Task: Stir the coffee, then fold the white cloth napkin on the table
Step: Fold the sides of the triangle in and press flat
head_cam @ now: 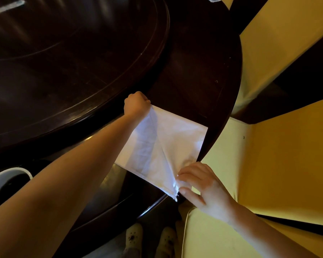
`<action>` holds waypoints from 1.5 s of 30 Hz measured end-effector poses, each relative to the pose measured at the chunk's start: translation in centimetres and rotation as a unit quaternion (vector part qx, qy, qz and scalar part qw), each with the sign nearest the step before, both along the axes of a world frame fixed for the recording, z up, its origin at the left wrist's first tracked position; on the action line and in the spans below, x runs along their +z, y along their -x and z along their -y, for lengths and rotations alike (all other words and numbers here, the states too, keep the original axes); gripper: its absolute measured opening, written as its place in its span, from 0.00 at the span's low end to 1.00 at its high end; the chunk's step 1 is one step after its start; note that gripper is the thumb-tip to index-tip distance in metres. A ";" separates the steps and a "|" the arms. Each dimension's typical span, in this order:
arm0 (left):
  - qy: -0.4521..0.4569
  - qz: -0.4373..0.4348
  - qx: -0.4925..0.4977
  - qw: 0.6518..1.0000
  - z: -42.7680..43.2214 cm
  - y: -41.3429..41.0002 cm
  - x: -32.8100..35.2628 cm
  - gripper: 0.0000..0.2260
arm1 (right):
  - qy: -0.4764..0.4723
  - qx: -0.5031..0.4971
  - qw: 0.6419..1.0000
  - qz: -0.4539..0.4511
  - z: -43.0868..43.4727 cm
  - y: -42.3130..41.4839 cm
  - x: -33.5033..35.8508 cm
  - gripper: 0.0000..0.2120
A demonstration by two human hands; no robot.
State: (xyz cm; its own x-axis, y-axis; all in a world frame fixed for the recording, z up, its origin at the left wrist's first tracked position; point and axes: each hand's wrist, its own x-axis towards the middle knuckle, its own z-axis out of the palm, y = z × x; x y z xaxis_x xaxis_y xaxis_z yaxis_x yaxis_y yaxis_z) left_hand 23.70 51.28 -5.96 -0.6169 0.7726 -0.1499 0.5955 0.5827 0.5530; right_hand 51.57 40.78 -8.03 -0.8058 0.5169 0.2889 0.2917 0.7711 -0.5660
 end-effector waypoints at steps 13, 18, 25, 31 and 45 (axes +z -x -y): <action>-0.111 0.184 0.088 0.973 0.1 1.4 -0.1 0.03 | 0.040 -0.234 0.967 0.096 -7.5 3.4 1.3 0.21; -0.105 0.192 0.090 0.972 0.3 1.6 -0.1 0.04 | -0.045 -0.120 0.981 0.148 -5.3 4.2 1.2 0.26; -0.121 0.169 0.065 0.976 0.8 1.2 -0.8 0.09 | -0.024 -0.109 0.990 0.083 0.1 2.2 0.3 0.09; -0.132 0.177 0.042 0.974 1.7 1.0 -1.0 0.12 | -0.012 -0.154 0.975 0.161 0.6 3.6 1.0 0.06; -0.114 -0.176 -0.180 0.961 5.3 -2.6 0.5 0.18 | 0.052 -0.220 0.973 0.049 -1.6 3.6 2.6 0.15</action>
State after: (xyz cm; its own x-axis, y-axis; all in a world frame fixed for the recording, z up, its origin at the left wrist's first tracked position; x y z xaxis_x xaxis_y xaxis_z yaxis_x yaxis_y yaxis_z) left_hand 26.33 45.93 -5.49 -0.2859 0.9332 0.2177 0.9093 0.1925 0.3689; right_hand 48.00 42.39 -5.45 -0.5217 0.8398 0.1500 0.6365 0.5002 -0.5871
